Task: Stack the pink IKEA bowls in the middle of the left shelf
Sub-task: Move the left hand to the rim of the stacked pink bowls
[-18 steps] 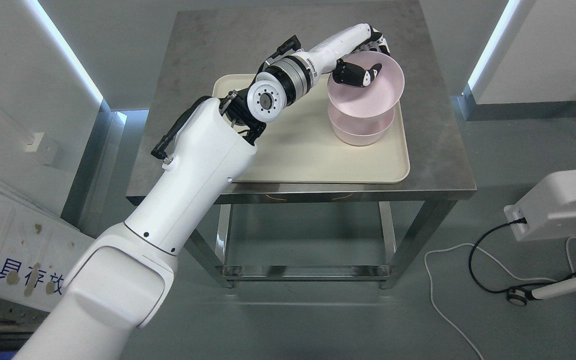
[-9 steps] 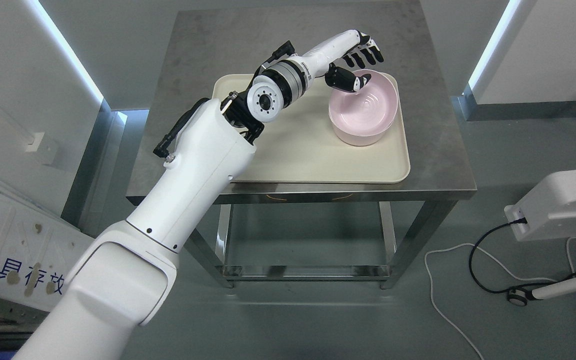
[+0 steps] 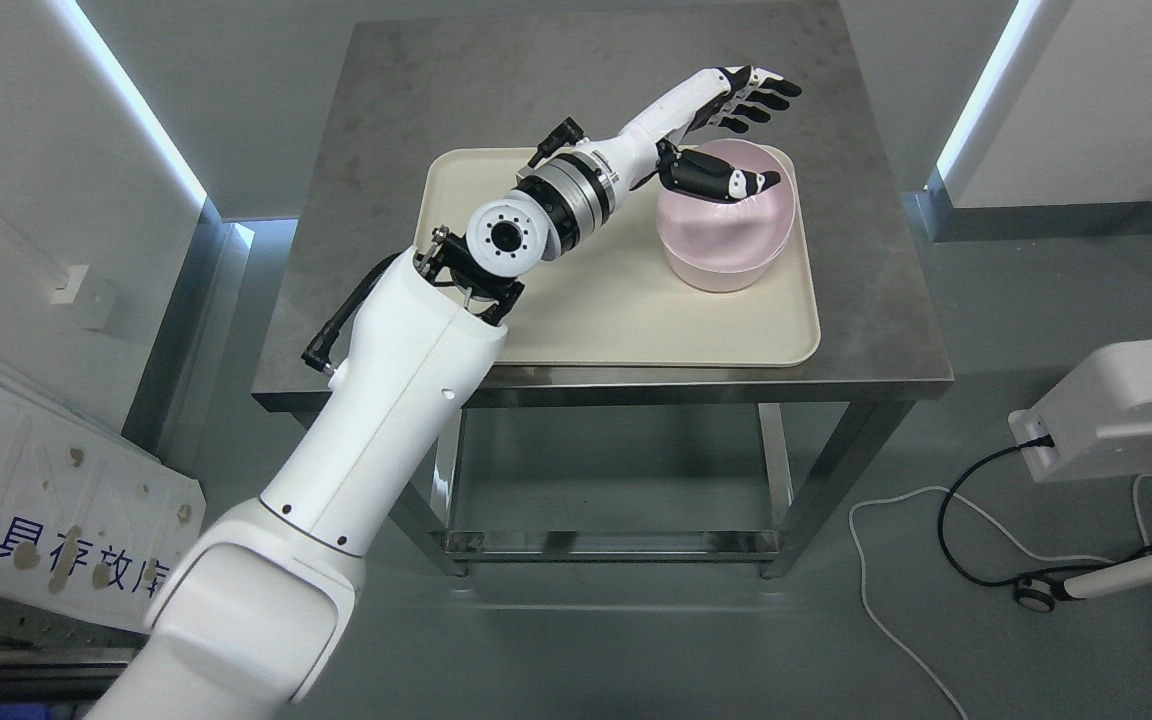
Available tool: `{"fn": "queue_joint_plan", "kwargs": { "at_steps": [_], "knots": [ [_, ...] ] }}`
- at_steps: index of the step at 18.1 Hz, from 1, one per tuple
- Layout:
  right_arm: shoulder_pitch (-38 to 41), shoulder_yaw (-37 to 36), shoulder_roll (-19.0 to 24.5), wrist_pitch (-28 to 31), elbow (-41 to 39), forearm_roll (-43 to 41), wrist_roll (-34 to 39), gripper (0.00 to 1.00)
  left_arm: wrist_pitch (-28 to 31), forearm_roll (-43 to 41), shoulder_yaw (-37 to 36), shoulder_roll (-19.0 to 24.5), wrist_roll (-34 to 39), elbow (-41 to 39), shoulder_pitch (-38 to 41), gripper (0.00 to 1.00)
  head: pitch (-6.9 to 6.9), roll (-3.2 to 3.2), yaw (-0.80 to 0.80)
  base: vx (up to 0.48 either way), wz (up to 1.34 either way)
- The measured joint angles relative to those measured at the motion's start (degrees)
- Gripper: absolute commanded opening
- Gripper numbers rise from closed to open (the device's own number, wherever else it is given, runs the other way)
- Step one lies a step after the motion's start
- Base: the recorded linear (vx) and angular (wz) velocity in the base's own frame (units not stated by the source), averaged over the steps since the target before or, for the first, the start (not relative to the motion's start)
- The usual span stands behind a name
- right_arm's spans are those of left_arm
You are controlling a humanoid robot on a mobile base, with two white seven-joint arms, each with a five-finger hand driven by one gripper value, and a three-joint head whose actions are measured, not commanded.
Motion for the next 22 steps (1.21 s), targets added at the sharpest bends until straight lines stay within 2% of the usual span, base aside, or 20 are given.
{"fn": "queue_joint_plan", "kwargs": {
  "at_steps": [3, 5, 8, 12, 19, 22],
  "knots": [
    [0.00, 0.00, 0.00, 0.00, 0.00, 0.00, 0.00, 1.00, -0.36, 2.03, 1.14, -0.03, 0.22, -5.55, 3.78, 0.89, 0.00, 0.00, 0.00, 0.000, 0.00],
    [0.00, 0.00, 0.00, 0.00, 0.00, 0.00, 0.00, 1.00, -0.48, 0.21, 1.63, -0.04, 0.12, -8.43, 5.93, 0.88, 0.00, 0.00, 0.00, 0.000, 0.00],
    [0.00, 0.00, 0.00, 0.00, 0.00, 0.00, 0.00, 1.00, 0.05, -6.30, 2.26, -0.06, -4.52, -12.10, 9.38, 0.87, 0.00, 0.00, 0.00, 0.000, 0.00],
    [0.00, 0.00, 0.00, 0.00, 0.00, 0.00, 0.00, 1.00, 4.19, -18.19, 3.32, -0.07, -11.09, -15.59, 13.05, 0.85, 0.00, 0.00, 0.00, 0.000, 0.00],
    [0.00, 0.00, 0.00, 0.00, 0.00, 0.00, 0.00, 1.00, 6.07, -30.89, 5.82, -0.10, -11.58, -18.77, 15.08, 0.83, 0.00, 0.00, 0.00, 0.000, 0.00],
    [0.00, 0.00, 0.00, 0.00, 0.00, 0.00, 0.00, 1.00, 6.20, -35.47, 6.48, -0.11, -12.42, -19.17, 14.83, 0.73, 0.00, 0.00, 0.00, 0.000, 0.00]
  ]
}}
